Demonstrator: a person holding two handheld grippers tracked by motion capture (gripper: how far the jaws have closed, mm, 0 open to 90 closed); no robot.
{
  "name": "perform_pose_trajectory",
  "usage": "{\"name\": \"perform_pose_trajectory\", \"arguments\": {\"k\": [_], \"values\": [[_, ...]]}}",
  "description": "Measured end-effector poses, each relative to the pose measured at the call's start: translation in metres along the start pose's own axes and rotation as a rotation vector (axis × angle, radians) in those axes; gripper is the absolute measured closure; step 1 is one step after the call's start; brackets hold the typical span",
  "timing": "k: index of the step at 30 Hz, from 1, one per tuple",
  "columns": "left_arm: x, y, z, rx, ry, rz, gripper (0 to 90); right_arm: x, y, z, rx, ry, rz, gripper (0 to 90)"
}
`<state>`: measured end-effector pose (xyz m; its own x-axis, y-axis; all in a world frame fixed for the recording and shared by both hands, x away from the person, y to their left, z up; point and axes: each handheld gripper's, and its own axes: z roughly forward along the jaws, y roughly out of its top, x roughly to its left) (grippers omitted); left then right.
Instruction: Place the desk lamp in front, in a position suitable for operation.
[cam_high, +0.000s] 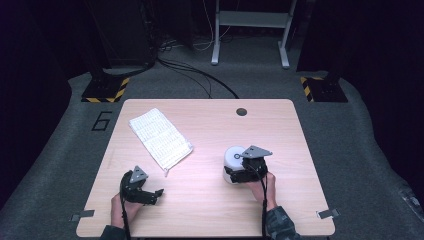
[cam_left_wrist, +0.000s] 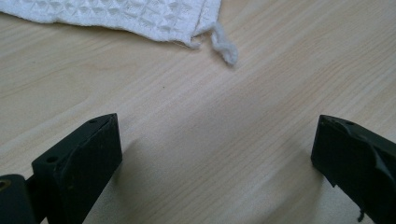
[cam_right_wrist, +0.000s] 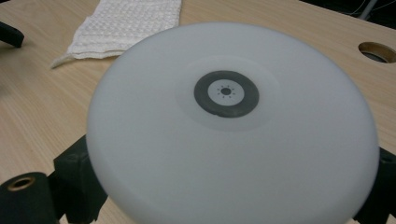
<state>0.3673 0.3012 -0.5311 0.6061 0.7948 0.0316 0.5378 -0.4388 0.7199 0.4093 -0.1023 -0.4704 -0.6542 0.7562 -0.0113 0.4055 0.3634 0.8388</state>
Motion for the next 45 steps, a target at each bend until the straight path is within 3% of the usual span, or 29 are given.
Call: {"name": "perform_pose_trajectory", "arguments": {"k": [18, 20, 23, 24, 26, 29, 33, 38, 45], "values": [[0.001, 0.001, -0.001, 0.013, -0.008, 0.006, 1.5, -0.001, -0.003, 0.002, 0.009, 0.021, 0.013, 7.5], [0.001, 0.001, -0.001, 0.020, -0.012, 0.005, 1.4, -0.002, -0.003, 0.002, 0.008, 0.045, 0.017, 0.0], [0.000, 0.002, 0.001, 0.005, -0.009, -0.006, 0.8, -0.003, -0.003, 0.001, 0.014, 0.067, 0.022, 0.0], [0.001, 0.002, 0.000, 0.014, -0.025, 0.002, 0.0, -0.003, -0.003, 0.000, 0.011, 0.067, 0.019, 0.0], [0.001, 0.004, 0.000, -0.013, -0.048, -0.008, 0.2, -0.003, -0.004, -0.002, 0.004, 0.074, 0.018, 0.0], [0.007, 0.011, -0.002, -0.050, -0.072, -0.032, 0.1, -0.005, -0.005, -0.008, -0.008, 0.083, 0.028, 0.0], [0.019, 0.026, -0.004, -0.080, -0.057, -0.054, 0.0, -0.005, -0.009, -0.016, -0.019, 0.083, 0.026, 0.0], [0.035, 0.045, -0.004, -0.093, -0.027, -0.040, 0.0, -0.007, -0.016, -0.026, -0.027, 0.083, 0.024, 0.0], [0.061, 0.077, 0.014, -0.088, 0.011, -0.030, 0.0, -0.012, -0.032, -0.038, -0.030, 0.061, 0.054, 0.0]]}}
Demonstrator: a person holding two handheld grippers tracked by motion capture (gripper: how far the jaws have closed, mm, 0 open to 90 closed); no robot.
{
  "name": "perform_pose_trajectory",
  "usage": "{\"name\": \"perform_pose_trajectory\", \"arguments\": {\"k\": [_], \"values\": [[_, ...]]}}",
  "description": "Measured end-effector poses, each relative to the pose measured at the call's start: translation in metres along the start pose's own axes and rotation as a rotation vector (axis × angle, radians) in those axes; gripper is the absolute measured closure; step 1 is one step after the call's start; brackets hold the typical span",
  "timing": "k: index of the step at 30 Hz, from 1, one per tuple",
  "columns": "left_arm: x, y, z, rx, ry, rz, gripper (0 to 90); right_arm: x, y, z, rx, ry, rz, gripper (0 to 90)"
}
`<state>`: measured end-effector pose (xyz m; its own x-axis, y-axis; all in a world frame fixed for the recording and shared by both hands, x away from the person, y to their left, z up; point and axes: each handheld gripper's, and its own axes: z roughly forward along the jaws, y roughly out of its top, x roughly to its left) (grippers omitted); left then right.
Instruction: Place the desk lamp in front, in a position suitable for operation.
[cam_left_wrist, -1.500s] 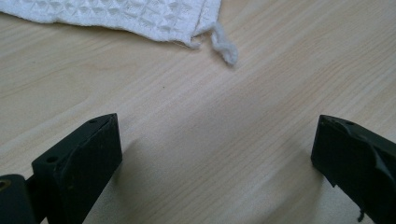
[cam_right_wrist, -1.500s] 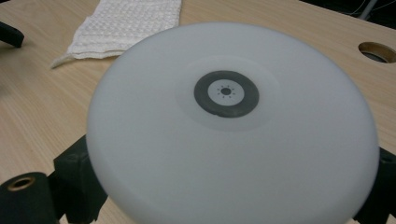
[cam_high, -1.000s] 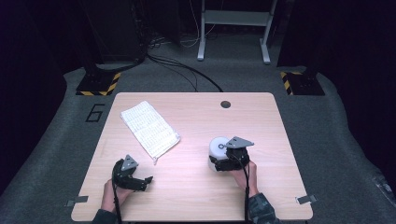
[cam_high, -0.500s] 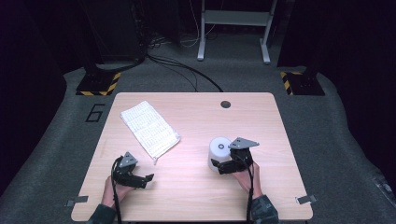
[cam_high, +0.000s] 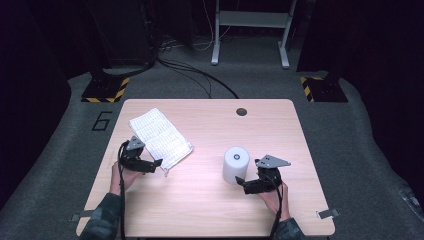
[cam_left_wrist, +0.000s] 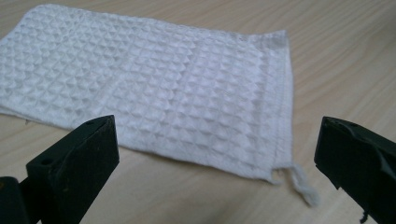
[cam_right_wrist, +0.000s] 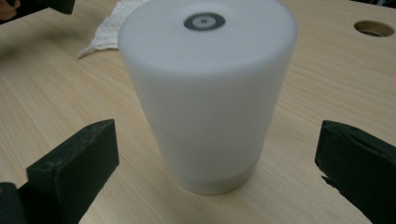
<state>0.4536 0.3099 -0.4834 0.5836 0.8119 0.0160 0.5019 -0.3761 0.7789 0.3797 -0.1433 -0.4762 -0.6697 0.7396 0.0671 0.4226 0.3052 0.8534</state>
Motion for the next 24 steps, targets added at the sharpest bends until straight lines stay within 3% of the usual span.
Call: {"name": "perform_pose_trajectory", "arguments": {"k": [3, 5, 12, 13, 15, 16, 22, 24], "values": [[0.004, 0.005, 0.008, 0.012, -0.006, -0.003, 0.0, -0.001, -0.008, -0.003, 0.009, -0.005, 0.010, 0.0], [0.009, 0.009, 0.020, 0.024, 0.012, 0.008, 0.1, -0.002, -0.015, -0.004, 0.020, -0.014, 0.012, 0.0], [0.022, 0.016, 0.040, 0.055, 0.011, -0.013, 0.1, -0.009, -0.037, -0.006, 0.049, -0.028, 0.040, 0.0], [0.025, 0.019, 0.046, 0.047, 0.031, -0.004, 0.1, -0.012, -0.043, -0.006, 0.049, -0.037, 0.048, 0.0], [0.028, 0.021, 0.049, 0.067, 0.025, -0.011, 0.1, -0.013, -0.046, -0.007, 0.055, -0.039, 0.051, 0.0], [0.032, 0.023, 0.055, 0.059, 0.022, -0.037, 0.1, -0.017, -0.050, -0.007, 0.062, -0.045, 0.061, 0.0], [0.038, 0.024, 0.071, 0.102, 0.037, -0.044, 0.1, -0.021, -0.056, -0.007, 0.054, -0.058, 0.077, 0.0], [0.041, 0.022, 0.079, 0.125, 0.046, -0.065, 0.2, -0.021, -0.056, -0.006, 0.069, -0.049, 0.077, 0.0]]}}
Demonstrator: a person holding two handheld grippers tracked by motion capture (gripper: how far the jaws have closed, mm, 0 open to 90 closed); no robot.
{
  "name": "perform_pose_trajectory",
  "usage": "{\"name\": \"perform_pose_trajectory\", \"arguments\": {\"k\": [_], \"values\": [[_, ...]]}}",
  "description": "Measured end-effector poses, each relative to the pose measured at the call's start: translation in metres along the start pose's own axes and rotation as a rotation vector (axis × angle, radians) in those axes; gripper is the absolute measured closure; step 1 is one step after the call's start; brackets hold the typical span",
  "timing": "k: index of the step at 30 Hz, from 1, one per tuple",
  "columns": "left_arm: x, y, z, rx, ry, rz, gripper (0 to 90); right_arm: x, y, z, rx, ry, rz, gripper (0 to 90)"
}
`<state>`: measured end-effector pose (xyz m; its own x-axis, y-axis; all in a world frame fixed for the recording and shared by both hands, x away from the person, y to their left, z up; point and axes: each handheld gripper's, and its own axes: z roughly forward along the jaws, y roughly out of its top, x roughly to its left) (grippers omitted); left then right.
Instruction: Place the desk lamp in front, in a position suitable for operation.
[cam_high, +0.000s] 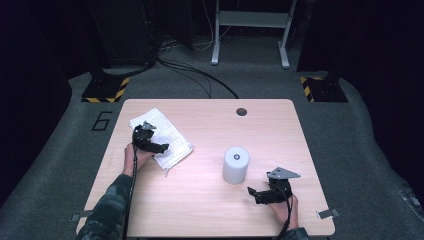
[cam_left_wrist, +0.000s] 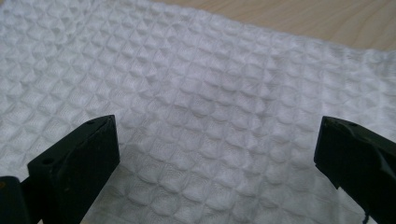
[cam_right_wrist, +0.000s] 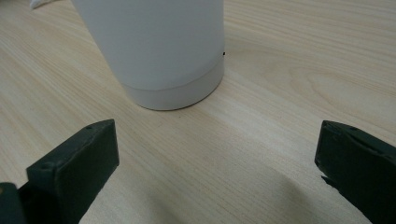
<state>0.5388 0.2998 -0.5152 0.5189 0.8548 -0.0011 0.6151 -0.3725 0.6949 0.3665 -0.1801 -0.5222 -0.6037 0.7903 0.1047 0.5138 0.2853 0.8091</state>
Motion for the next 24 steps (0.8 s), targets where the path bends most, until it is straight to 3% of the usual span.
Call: {"name": "perform_pose_trajectory", "arguments": {"k": [5, 6, 8, 9, 10, 14, 15, 18, 22, 24], "values": [[0.002, -0.004, 0.005, 0.024, -0.014, -0.001, 4.1, 0.000, 0.000, 0.002, 0.009, 0.004, -0.009, 0.0], [0.001, -0.005, 0.006, 0.010, 0.002, -0.004, 4.4, 0.000, 0.000, 0.002, 0.008, -0.005, -0.007, 0.0], [0.001, -0.005, 0.004, 0.029, 0.002, 0.006, 5.7, 0.000, 0.000, 0.002, 0.007, -0.005, -0.006, 0.0], [-0.002, -0.006, 0.005, -0.006, 0.008, -0.008, 8.0, 0.000, 0.000, 0.002, 0.009, -0.005, -0.006, 0.0], [-0.002, -0.006, 0.005, -0.006, 0.008, -0.008, 10.3, 0.000, 0.000, 0.002, 0.009, -0.005, -0.006, 0.0], [-0.004, -0.009, -0.001, -0.016, 0.004, -0.008, 24.6, 0.001, -0.001, 0.003, 0.010, -0.012, -0.017, 0.1], [-0.005, -0.010, -0.002, -0.027, 0.000, -0.009, 24.6, 0.001, -0.001, 0.003, 0.013, -0.010, -0.019, 0.3], [-0.008, -0.013, -0.006, -0.051, 0.013, -0.022, 41.7, 0.000, -0.001, 0.003, 0.004, -0.012, -0.015, 1.1], [-0.009, -0.014, -0.008, -0.053, 0.012, -0.024, 52.7, 0.000, -0.001, 0.003, 0.008, -0.009, -0.015, 1.9], [-0.010, -0.016, -0.008, -0.068, 0.021, -0.031, 62.4, 0.000, -0.001, 0.003, 0.010, -0.014, -0.009, 2.3]]}}
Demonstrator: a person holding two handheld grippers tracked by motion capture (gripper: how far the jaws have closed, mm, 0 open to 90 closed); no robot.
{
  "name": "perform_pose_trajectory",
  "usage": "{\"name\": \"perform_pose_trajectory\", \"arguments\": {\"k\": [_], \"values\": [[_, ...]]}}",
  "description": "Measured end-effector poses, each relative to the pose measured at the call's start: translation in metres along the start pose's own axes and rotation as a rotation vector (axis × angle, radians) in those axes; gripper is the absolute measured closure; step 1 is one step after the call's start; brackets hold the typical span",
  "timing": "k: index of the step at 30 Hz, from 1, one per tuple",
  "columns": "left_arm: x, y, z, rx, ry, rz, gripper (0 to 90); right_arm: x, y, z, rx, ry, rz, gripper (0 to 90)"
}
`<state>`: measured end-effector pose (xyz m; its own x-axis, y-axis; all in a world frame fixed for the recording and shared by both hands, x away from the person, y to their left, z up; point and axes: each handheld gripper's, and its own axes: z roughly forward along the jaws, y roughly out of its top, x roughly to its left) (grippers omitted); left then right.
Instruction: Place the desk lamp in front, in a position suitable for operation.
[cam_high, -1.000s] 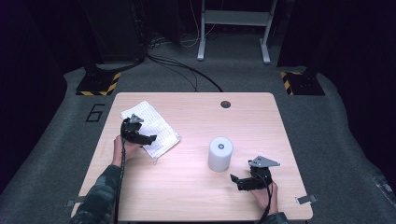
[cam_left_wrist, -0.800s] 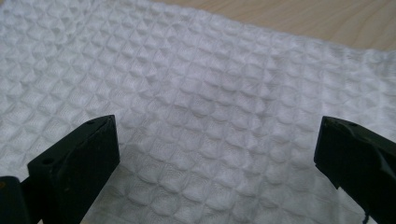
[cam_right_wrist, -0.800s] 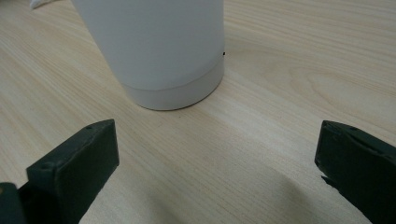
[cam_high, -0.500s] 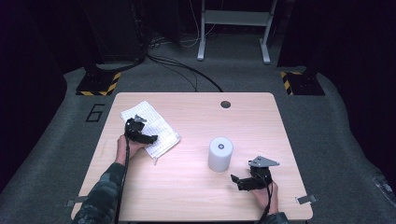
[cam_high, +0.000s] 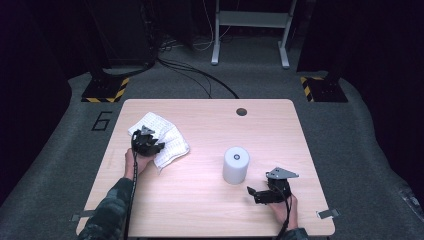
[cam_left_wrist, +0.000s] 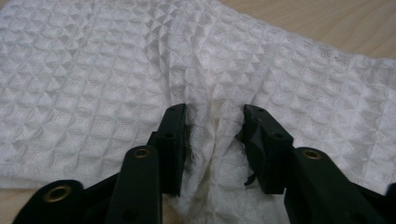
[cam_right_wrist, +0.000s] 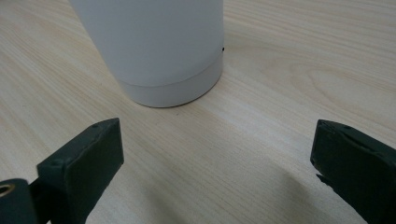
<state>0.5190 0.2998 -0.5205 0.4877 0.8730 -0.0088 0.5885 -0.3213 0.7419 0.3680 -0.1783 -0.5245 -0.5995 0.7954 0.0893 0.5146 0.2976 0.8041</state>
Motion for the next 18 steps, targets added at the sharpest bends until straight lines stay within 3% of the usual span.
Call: {"name": "perform_pose_trajectory", "arguments": {"k": [7, 12, 18], "values": [[-0.004, -0.004, -0.003, -0.015, 0.002, -0.008, 77.6, 0.000, 0.000, 0.000, 0.003, 0.000, 0.005, 2.8], [-0.008, -0.003, -0.010, -0.025, 0.002, 0.005, 79.8, 0.000, 0.000, 0.000, 0.012, 0.003, 0.001, 3.0], [-0.017, 0.002, -0.030, -0.050, -0.023, 0.057, 80.0, 0.000, 0.000, 0.000, 0.012, 0.001, 0.001, 3.2]]}}
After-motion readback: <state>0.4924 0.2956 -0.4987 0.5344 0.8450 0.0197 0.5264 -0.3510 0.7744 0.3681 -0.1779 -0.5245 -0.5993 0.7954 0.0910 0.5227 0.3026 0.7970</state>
